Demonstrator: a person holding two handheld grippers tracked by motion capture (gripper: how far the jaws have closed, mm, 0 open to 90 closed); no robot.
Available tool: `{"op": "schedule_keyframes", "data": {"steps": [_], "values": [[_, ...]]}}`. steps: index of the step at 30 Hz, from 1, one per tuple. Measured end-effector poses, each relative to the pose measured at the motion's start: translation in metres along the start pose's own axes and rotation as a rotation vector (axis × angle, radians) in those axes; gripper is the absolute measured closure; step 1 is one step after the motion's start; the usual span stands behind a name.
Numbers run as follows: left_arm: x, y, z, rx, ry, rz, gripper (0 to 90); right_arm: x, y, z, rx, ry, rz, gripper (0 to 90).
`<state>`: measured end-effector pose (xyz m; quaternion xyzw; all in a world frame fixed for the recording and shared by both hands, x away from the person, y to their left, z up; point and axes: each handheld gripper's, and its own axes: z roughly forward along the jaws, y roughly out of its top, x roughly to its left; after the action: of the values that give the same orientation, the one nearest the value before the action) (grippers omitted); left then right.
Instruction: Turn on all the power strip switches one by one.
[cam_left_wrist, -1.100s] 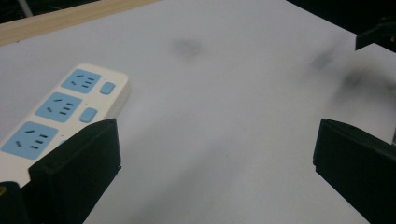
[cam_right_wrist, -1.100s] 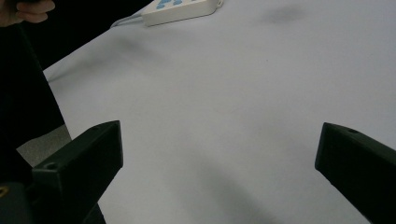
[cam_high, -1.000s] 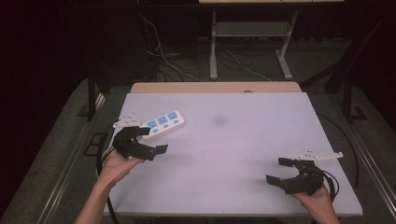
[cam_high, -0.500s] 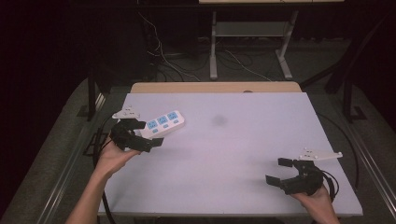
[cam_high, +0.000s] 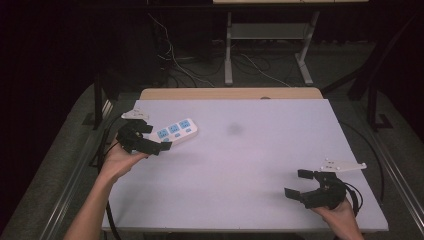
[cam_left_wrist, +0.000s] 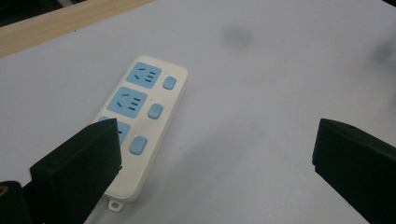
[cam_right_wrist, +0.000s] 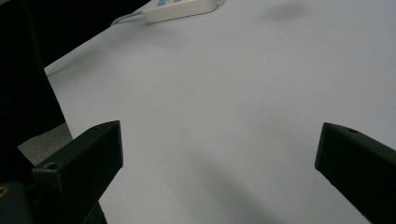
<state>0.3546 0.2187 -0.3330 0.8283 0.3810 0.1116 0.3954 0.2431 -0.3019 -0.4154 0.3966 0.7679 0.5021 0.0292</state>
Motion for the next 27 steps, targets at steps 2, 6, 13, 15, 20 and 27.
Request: {"op": "schedule_keyframes", "data": {"steps": [2,6,13,15,20,27], "values": [[0.004,0.003,0.000,0.005,0.003,0.001,0.0,0.000,0.000,0.000,0.002,0.001,-0.002,0.7],[0.009,0.006,0.002,0.027,0.014,0.005,0.0,0.000,0.000,0.000,0.001,0.001,-0.002,0.7],[0.024,0.008,0.011,0.073,0.040,-0.010,0.2,0.000,-0.001,0.000,0.001,0.002,-0.006,0.7],[0.027,0.007,0.013,0.081,0.045,-0.014,0.8,0.000,-0.001,0.000,0.001,0.001,-0.004,0.7],[0.034,0.007,0.020,0.103,0.055,-0.018,3.0,0.000,-0.001,0.001,0.005,-0.002,-0.002,0.7],[0.039,0.008,0.030,0.124,0.056,-0.014,7.7,0.000,-0.002,0.001,0.004,-0.003,-0.004,0.7]]}}
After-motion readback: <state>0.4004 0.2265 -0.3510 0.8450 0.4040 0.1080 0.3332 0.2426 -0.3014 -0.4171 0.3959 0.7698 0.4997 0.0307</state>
